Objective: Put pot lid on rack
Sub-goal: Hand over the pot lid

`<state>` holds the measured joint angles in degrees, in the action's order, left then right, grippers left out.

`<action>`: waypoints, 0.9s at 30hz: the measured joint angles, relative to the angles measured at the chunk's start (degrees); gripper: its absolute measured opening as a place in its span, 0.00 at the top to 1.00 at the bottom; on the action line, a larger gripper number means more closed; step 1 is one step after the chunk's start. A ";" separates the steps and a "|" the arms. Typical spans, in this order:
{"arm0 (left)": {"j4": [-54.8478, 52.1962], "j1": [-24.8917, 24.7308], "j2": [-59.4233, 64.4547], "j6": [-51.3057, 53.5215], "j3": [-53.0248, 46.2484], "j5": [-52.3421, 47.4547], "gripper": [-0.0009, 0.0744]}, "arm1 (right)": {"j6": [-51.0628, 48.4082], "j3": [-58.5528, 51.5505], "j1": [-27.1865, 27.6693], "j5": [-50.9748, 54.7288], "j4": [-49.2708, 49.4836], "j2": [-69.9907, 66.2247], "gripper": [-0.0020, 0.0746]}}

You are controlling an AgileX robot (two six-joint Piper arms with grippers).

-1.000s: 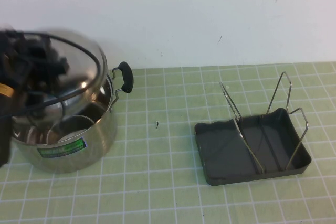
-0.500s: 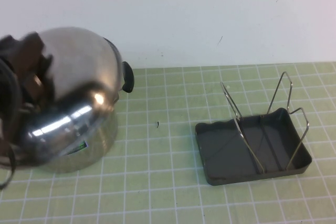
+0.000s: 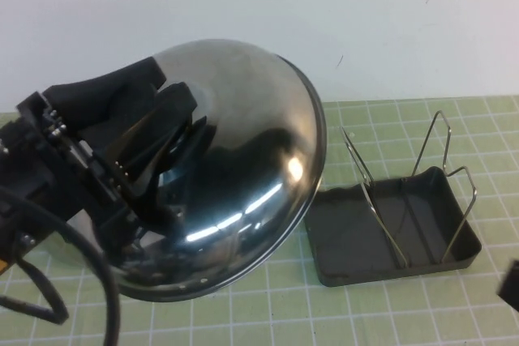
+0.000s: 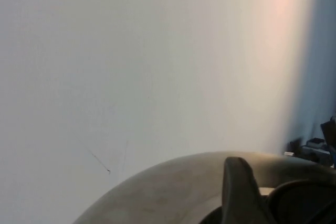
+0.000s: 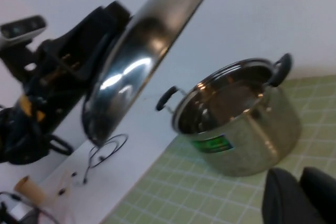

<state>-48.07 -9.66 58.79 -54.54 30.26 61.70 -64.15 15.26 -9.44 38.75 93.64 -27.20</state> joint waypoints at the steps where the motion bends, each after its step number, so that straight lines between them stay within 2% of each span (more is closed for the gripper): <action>1: 0.15 0.00 0.90 0.00 0.00 1.50 0.58 | -2.12 1.75 0.00 2.79 1.05 -3.96 0.86; 2: 0.26 0.00 1.81 0.00 0.00 2.38 0.58 | -3.29 3.20 0.00 4.91 1.51 -6.26 0.82; 7: -0.76 0.00 4.62 -0.12 0.00 3.08 0.58 | -6.37 12.75 0.00 18.48 2.25 -23.55 0.47; 10: -3.20 0.00 5.25 -1.10 0.00 3.16 0.58 | -6.50 18.21 0.00 24.54 2.34 -32.78 0.36; 13: -4.53 0.00 5.37 -1.33 0.00 3.42 0.58 | -5.42 22.67 0.00 27.56 2.38 -40.23 0.32; 19: -4.42 0.00 5.37 -1.33 0.00 3.51 0.58 | -3.03 27.88 -0.23 28.01 2.47 -50.69 0.31; 27: -4.42 0.00 5.37 -1.01 0.00 3.51 0.58 | -2.91 36.17 -7.22 28.01 2.47 -57.69 0.31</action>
<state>-52.49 -9.66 64.16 -55.55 30.26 65.20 -67.06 51.43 -16.66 66.76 96.12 -84.89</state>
